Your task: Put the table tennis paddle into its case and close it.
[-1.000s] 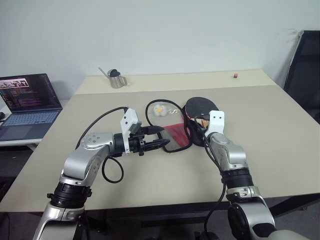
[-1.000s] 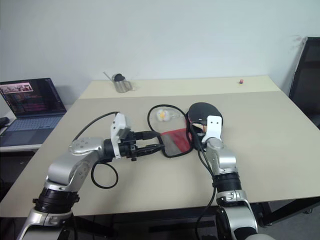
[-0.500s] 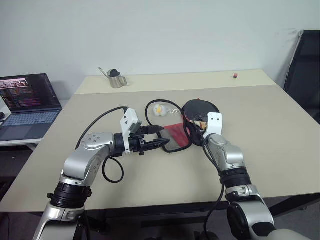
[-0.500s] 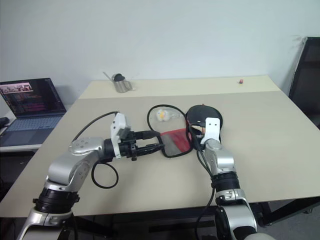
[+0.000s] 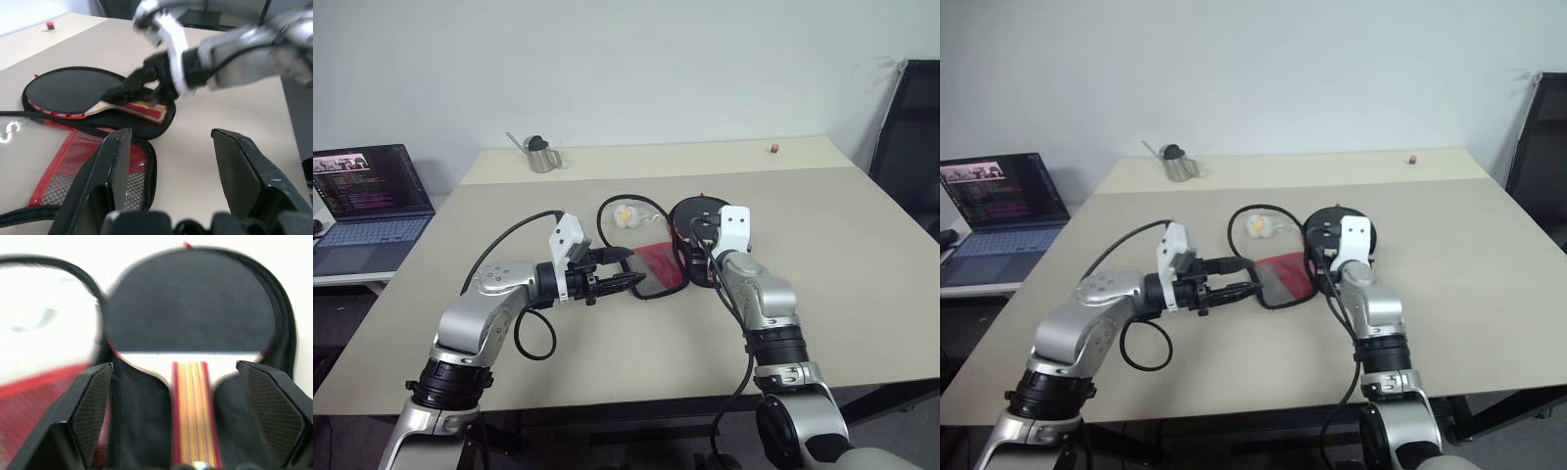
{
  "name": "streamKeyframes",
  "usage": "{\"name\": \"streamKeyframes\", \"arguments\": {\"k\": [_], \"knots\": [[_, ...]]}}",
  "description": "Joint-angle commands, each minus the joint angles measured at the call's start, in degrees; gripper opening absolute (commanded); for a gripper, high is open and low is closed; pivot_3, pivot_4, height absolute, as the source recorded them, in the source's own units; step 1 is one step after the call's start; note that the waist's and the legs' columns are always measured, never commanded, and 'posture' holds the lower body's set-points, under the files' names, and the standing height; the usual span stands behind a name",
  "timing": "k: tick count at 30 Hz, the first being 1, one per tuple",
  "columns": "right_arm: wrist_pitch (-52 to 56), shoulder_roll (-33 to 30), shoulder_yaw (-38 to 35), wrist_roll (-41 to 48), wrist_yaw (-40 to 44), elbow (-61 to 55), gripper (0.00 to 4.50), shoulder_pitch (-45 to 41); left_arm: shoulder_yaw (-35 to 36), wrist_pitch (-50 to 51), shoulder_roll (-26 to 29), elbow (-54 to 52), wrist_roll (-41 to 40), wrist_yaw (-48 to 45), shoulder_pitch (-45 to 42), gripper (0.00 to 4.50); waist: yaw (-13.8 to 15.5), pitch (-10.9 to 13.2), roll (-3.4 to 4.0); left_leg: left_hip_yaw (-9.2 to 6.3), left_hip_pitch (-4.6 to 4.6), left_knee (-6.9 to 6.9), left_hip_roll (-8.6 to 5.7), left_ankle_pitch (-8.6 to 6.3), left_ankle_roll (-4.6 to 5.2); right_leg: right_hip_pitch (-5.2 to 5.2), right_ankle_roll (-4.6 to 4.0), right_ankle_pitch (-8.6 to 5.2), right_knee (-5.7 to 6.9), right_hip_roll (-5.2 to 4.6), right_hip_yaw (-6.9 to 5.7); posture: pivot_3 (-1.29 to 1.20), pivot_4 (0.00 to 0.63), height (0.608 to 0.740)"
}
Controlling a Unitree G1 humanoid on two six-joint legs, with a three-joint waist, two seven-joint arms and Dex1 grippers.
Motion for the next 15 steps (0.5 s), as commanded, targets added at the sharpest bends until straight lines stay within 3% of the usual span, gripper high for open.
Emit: {"name": "streamKeyframes", "arguments": {"k": [1, 6, 9, 15], "knots": [[4.6, -4.0, 2.8, 5.6, 9.6, -12.4, 4.46, 1.0, 3.0, -1.3, 0.4, 0.1, 1.1, 3.0, 0.2, 2.84, 0.0, 0.0, 0.00, 0.00, 0.00, 0.00, 0.00, -0.03, 0.05, 0.00, 0.00, 0.00, -0.01, 0.00, 0.00, 0.00, 0.150, 0.740], [6.6, -15.8, 4.5, 12.2, 24.7, -22.8, 4.46, 4.2, 3.9, -3.5, 0.7, 5.6, 5.8, 8.4, -0.3, 2.84, 0.3, 0.0, -0.01, -0.03, 0.01, 0.02, -0.03, -0.07, 0.11, 0.09, 0.01, 0.00, -0.06, 0.01, -0.09, 0.00, 0.150, 0.740], [8.2, -19.5, 3.5, 14.3, 27.2, -24.2, 4.46, 4.7, 4.0, -4.1, 1.0, 8.8, 7.6, 9.9, -1.1, 2.84, 0.4, 0.0, -0.02, -0.03, 0.03, 0.02, -0.06, -0.09, 0.15, 0.13, 0.01, 0.00, -0.07, 0.01, -0.09, 0.00, 0.150, 0.740], [10.3, -29.8, 1.4, 24.0, 40.8, -29.4, 4.46, 5.2, 2.5, -4.8, -0.3, 19.9, 11.0, 11.1, -5.7, 2.84, 0.8, 0.0, -0.07, -0.05, -0.01, 0.03, -0.04, -0.09, 0.16, 0.13, 0.01, 0.00, -0.13, 0.05, -0.14, 0.00, 0.150, 0.740]]}}
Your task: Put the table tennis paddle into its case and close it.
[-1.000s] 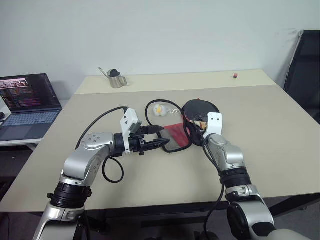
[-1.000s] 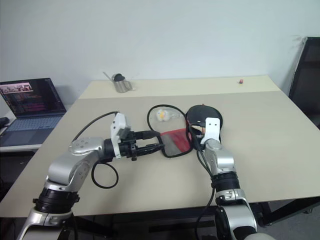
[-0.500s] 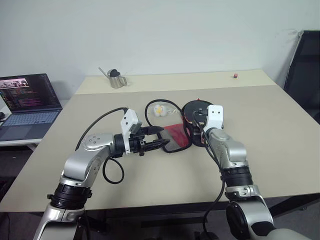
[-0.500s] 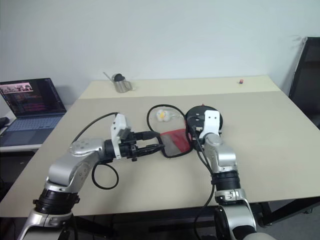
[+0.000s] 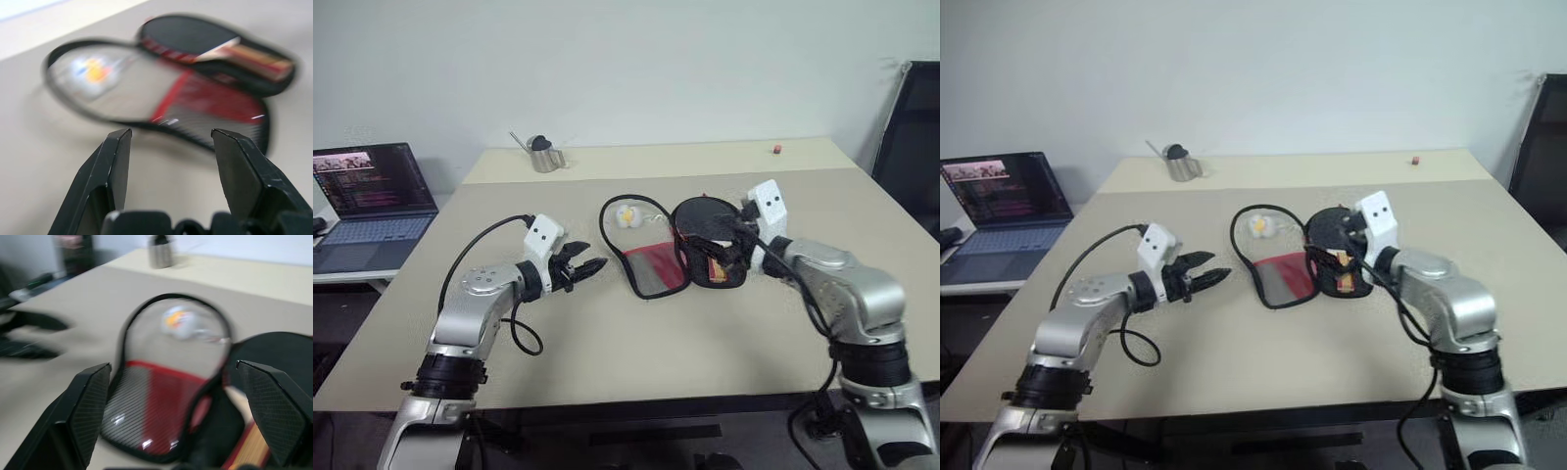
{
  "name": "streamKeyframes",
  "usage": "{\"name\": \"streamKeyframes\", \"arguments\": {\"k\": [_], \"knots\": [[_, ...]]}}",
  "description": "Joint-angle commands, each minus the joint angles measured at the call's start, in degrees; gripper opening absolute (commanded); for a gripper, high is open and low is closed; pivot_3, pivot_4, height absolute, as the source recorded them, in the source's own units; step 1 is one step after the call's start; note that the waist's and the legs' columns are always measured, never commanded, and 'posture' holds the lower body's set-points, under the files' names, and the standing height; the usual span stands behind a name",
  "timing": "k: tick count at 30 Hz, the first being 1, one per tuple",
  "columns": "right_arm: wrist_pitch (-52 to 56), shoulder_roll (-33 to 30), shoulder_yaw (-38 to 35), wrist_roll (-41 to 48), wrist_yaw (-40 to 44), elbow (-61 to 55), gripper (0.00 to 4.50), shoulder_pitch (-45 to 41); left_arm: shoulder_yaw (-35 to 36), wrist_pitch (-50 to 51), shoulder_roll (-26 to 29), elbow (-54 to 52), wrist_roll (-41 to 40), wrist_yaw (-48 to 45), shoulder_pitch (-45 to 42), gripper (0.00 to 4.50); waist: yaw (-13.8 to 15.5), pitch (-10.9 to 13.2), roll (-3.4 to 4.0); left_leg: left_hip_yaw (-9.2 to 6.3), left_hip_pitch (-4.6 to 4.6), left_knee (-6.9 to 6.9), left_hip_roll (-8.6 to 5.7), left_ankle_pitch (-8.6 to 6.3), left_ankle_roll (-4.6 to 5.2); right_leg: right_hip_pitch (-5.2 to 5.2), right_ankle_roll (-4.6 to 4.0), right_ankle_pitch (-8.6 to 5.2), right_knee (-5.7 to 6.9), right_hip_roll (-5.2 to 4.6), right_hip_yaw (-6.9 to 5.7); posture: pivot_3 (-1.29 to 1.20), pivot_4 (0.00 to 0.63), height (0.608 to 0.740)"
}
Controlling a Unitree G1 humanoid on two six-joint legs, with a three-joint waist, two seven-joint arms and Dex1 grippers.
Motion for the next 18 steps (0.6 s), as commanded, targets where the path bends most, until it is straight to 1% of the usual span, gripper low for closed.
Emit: {"name": "streamKeyframes", "arguments": {"k": [1, 5, 11, 15, 18], "knots": [[-1.2, -3.6, -2.0, 4.6, 5.9, -4.7, 4.46, -0.2, -0.1, -2.1, -0.4, 4.4, 1.3, -0.7, -3.1, 2.84, 0.1, 0.0, -0.03, 0.01, 0.00, 0.00, -0.01, 0.00, 0.00, 0.02, 0.00, 0.00, -0.03, -0.01, 0.00, 0.00, 0.150, 0.740], [-3.9, -7.0, -1.6, 4.2, 8.7, -3.7, 4.46, 0.4, -0.8, -3.9, -0.3, 8.4, 2.8, -2.1, -4.5, 2.84, 0.2, 0.0, -0.11, 0.03, 0.00, 0.00, 0.00, -0.01, -0.02, 0.03, 0.01, 0.00, -0.07, -0.02, 0.00, 0.00, 0.150, 0.740], [-7.5, -14.7, -0.5, 1.9, 14.2, 0.5, 4.46, 1.8, -2.5, -6.9, -1.4, 14.2, 5.4, -3.1, -6.6, 2.84, 0.9, 0.1, -0.23, 0.02, -0.03, 0.01, 0.00, 0.00, -0.02, 0.03, 0.01, 0.00, -0.08, -0.04, -0.03, 0.00, 0.150, 0.740], [-9.6, -17.6, -0.6, 0.7, 16.2, 3.5, 4.46, 2.2, -3.4, -8.9, -3.5, 18.5, 7.1, -2.6, -8.5, 2.84, 0.9, 0.2, -0.36, 0.03, -0.05, 0.02, -0.01, 0.00, -0.03, 0.04, 0.01, 0.00, -0.10, -0.07, -0.04, 0.00, 0.150, 0.740], [-10.9, -19.3, -1.3, 0.3, 17.5, 5.0, 4.46, 3.1, -3.6, -10.1, -6.2, 22.8, 7.7, -2.2, -10.7, 2.84, 1.0, 0.2, -0.45, 0.03, -0.05, 0.02, 0.00, 0.01, -0.04, 0.03, 0.01, 0.00, -0.10, -0.06, -0.04, 0.00, 0.150, 0.740]]}}
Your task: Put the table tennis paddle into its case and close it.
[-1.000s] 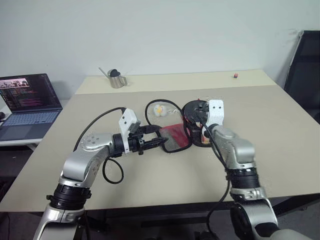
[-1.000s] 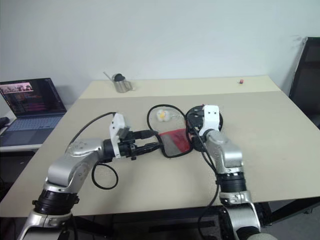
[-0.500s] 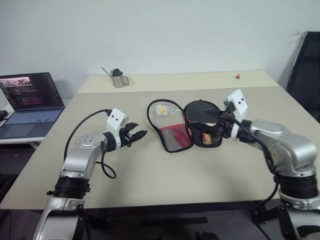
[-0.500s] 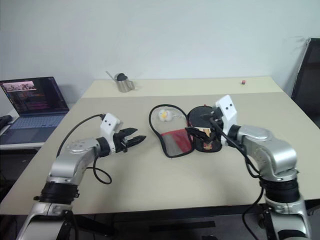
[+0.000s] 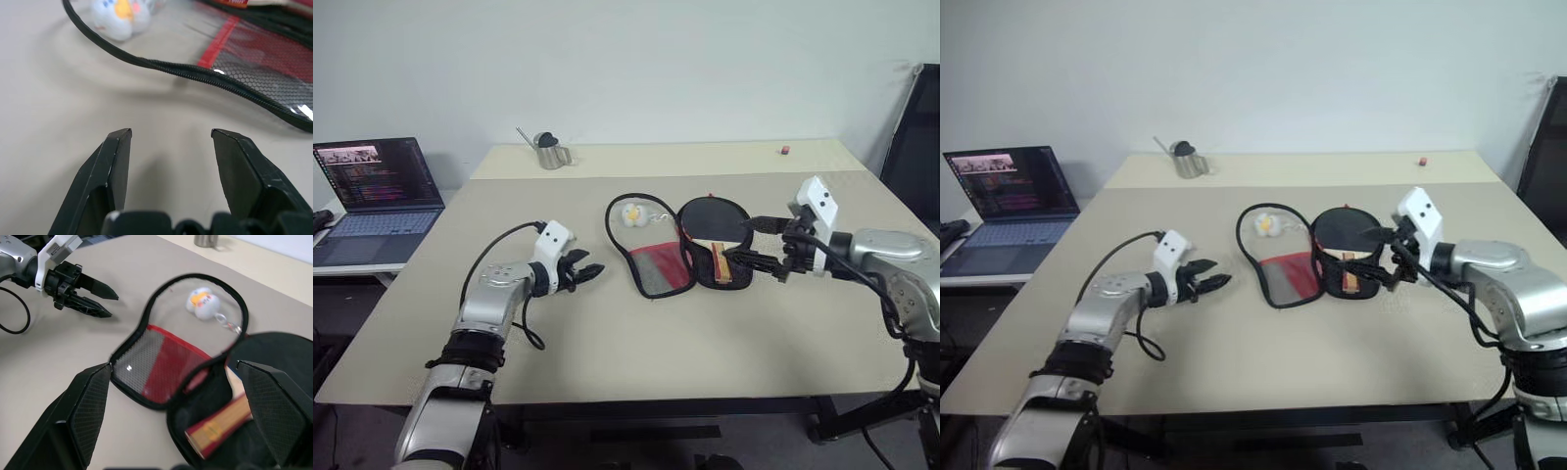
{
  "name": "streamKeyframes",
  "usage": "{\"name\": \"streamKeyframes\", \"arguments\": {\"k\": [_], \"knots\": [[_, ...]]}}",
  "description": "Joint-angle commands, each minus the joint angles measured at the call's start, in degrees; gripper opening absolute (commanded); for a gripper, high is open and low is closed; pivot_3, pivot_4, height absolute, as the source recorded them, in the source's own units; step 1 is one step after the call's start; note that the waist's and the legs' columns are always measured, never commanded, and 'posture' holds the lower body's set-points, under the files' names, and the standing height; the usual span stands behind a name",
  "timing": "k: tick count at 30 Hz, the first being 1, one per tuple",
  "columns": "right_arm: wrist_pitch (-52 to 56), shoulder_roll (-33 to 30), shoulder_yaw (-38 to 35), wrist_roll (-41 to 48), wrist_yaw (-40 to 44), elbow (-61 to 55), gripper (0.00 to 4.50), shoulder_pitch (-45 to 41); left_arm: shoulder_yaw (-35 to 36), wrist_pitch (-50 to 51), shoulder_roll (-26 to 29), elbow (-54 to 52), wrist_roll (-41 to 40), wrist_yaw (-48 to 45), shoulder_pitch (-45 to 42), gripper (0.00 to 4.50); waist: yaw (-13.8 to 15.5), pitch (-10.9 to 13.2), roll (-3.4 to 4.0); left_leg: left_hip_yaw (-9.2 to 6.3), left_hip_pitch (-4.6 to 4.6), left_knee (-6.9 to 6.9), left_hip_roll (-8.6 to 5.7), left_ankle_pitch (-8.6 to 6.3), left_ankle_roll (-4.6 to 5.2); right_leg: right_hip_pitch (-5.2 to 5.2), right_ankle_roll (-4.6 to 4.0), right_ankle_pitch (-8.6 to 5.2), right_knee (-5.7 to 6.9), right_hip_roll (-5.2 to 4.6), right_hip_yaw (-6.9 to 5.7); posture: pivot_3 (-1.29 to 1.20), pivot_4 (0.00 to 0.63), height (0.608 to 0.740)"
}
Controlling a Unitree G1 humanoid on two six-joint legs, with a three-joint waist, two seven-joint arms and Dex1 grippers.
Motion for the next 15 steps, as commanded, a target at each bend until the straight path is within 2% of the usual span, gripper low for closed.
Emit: {"name": "streamKeyframes", "arguments": {"k": [1, 10, 15], "knots": [[-2.8, -2.8, -1.8, -0.7, 2.2, 0.5, 4.46, 1.1, 0.0, -2.7, -2.5, 4.5, 1.0, 0.7, -3.9, 2.84, 0.1, 0.0, -0.07, -0.02, -0.03, 0.01, 0.00, 0.01, -0.01, 0.00, 0.00, 0.00, 0.00, 0.00, -0.03, 0.00, 0.150, 0.740], [-3.4, -4.7, -4.0, -0.3, 2.4, 0.2, 4.46, 3.8, -0.9, -11.4, -8.1, 25.0, 5.4, 1.7, -13.5, 2.84, 0.1, 0.3, -0.43, -0.01, -0.06, 0.04, -0.06, 0.05, -0.08, -0.01, 0.02, 0.01, 0.00, -0.08, -0.06, 0.00, 0.150, 0.740], [-2.9, -4.6, -5.0, 0.0, 1.5, -0.6, 4.46, 4.4, -0.8, -14.6, -10.4, 30.9, 6.6, -0.2, -18.8, 2.84, 0.1, 0.4, -0.61, -0.02, -0.14, 0.06, -0.08, 0.06, -0.11, -0.03, 0.04, 0.01, -0.02, -0.10, -0.10, 0.00, 0.150, 0.740]]}}
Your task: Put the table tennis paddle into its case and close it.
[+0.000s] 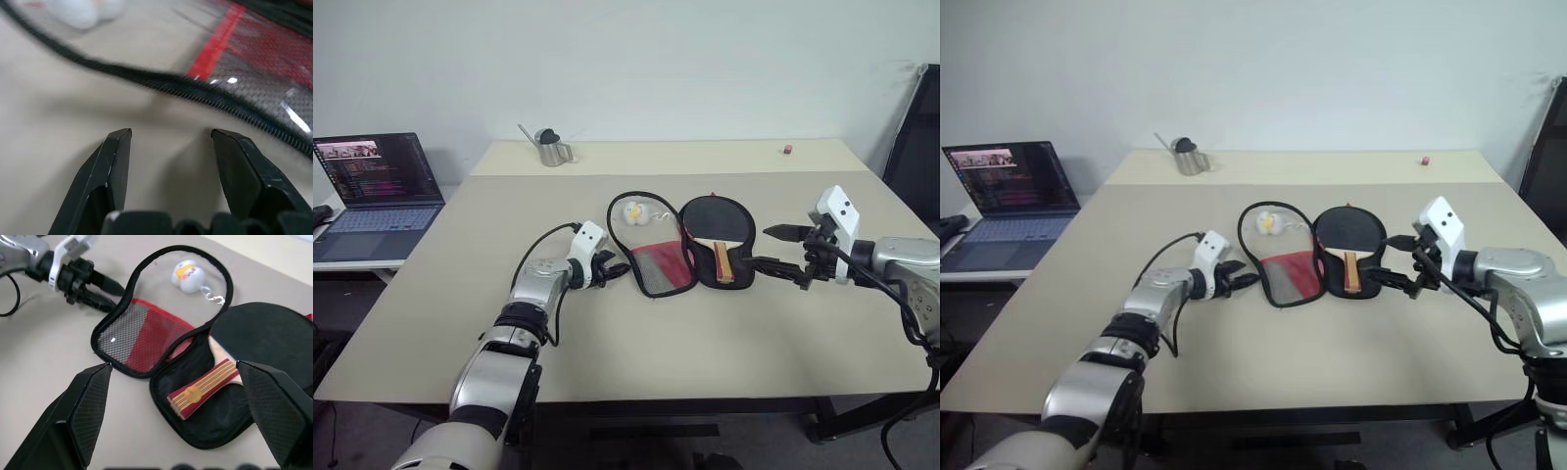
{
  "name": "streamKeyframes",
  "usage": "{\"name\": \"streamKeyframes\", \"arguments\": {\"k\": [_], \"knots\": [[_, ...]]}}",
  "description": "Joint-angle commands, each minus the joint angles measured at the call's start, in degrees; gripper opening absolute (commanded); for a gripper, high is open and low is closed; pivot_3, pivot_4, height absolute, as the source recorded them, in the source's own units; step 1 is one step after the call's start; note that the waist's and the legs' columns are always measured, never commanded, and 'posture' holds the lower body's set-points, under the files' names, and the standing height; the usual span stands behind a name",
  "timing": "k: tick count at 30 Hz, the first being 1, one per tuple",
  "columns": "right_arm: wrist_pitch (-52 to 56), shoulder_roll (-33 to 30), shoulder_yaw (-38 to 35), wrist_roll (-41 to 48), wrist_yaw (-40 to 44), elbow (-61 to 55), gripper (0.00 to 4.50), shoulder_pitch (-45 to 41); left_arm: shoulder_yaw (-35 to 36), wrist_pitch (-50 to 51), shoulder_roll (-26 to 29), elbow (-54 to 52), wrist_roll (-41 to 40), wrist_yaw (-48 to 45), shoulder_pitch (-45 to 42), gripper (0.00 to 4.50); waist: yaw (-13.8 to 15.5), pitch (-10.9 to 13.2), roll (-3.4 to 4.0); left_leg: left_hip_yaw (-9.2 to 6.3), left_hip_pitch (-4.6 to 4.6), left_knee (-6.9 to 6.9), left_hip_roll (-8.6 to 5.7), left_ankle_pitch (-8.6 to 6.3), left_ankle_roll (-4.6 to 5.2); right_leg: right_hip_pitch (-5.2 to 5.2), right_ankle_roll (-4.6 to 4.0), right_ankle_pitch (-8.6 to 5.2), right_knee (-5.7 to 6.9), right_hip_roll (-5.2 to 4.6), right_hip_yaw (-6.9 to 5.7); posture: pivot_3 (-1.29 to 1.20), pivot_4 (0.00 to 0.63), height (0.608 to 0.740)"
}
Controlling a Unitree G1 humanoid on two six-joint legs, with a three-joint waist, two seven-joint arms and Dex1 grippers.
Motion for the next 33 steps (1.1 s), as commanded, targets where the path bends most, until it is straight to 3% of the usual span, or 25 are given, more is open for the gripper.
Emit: {"name": "streamKeyframes", "arguments": {"k": [1, 9, 14, 25, 28, 33], "knots": [[-0.3, -0.9, -3.0, 1.0, -0.6, -2.4, 4.46, 0.6, 0.5, -3.3, -0.8, 2.2, 0.8, -1.3, -5.2, 2.84, 0.0, 0.0, -0.05, -0.01, -0.01, 0.00, 0.00, 0.01, -0.02, -0.01, 0.00, 0.00, 0.00, 0.00, -0.01, 0.00, 0.150, 0.740], [1.4, -3.2, -8.1, 1.4, -2.9, -2.1, 4.46, 1.9, 2.7, -4.1, -6.0, 1.0, -2.2, -6.3, -16.3, 2.84, 0.2, 0.1, -0.09, -0.04, -0.75, 0.39, -0.07, 0.05, -0.08, -0.46, 0.08, 0.05, 0.07, -0.10, -0.19, 0.00, 0.150, 0.740], [1.9, -4.1, -9.7, 1.8, -3.9, -2.5, 4.46, 2.9, 3.2, -4.9, -10.6, 1.4, -2.6, -7.8, -20.7, 2.84, 0.0, 0.1, -0.10, 0.01, -0.75, 0.49, -0.06, 0.02, -0.03, -0.42, 0.11, 0.06, 0.09, -0.09, -0.19, 0.00, 0.150, 0.740], [2.4, -3.3, -10.2, 2.3, -7.0, -3.8, 4.46, 4.0, 2.6, -9.5, -18.5, 9.6, 1.1, -1.0, -21.6, 2.84, -0.1, 0.1, -0.11, 0.00, -0.73, 0.86, -0.08, -0.02, 0.05, -0.37, 0.25, 0.13, 0.32, -0.08, -0.05, 0.00, 0.150, 0.740], [2.1, -2.3, -9.2, 1.5, -8.5, -3.1, 4.46, 3.3, 3.0, -10.3, -18.7, 9.5, 1.0, -1.4, -21.2, 2.84, -0.1, 0.1, -0.11, -0.01, -0.72, 0.88, -0.08, 0.00, 0.03, -0.36, 0.26, 0.14, 0.31, -0.08, -0.05, 0.00, 0.150, 0.740], [1.8, 2.7, -5.5, -0.7, -12.7, 2.7, 4.46, -1.1, 4.1, -10.8, -13.6, 2.4, -2.0, -11.6, -16.9, 2.84, -0.6, 0.1, -0.08, 0.04, -0.67, 0.85, -0.06, 0.00, 0.03, -0.38, 0.24, 0.15, 0.35, -0.05, 0.04, 0.00, 0.150, 0.740]]}}
